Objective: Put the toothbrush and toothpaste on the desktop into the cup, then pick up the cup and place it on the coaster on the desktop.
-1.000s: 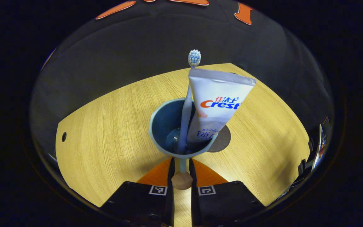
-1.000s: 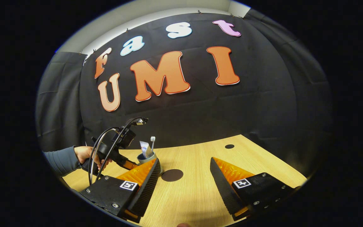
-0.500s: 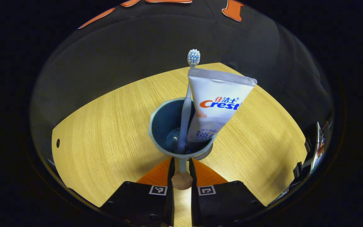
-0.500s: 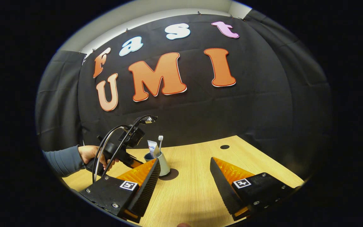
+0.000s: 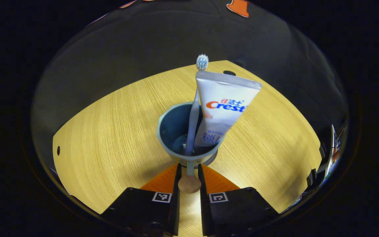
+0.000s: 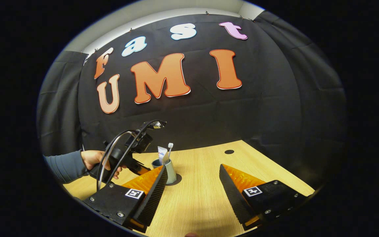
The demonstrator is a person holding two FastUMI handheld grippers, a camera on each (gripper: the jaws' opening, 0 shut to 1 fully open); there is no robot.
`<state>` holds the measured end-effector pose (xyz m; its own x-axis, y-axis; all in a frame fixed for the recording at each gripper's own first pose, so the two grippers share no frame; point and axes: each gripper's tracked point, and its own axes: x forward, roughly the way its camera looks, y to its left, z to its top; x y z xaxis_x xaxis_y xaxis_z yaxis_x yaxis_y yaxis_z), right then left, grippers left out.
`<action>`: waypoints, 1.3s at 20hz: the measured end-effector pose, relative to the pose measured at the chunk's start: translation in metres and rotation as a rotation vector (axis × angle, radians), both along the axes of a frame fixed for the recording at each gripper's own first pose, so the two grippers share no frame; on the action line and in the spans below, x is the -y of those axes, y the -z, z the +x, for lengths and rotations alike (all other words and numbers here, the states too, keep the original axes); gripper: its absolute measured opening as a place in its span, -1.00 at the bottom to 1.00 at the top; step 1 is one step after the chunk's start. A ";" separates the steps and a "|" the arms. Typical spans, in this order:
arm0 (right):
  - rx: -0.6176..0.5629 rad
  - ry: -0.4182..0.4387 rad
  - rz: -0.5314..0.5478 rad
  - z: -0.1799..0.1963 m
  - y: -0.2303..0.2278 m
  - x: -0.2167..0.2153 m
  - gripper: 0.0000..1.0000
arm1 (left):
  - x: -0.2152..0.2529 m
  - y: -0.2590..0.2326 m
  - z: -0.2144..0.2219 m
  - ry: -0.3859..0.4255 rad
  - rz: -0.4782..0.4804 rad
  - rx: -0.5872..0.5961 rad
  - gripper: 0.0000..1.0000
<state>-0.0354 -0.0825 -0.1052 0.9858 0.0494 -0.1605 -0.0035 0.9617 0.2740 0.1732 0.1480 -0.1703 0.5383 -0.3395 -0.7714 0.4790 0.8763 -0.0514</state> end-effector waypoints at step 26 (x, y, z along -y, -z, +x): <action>0.361 -0.046 -0.197 0.011 -0.144 -0.136 0.89 | -0.198 -0.181 -0.121 -0.429 -0.034 0.770 0.98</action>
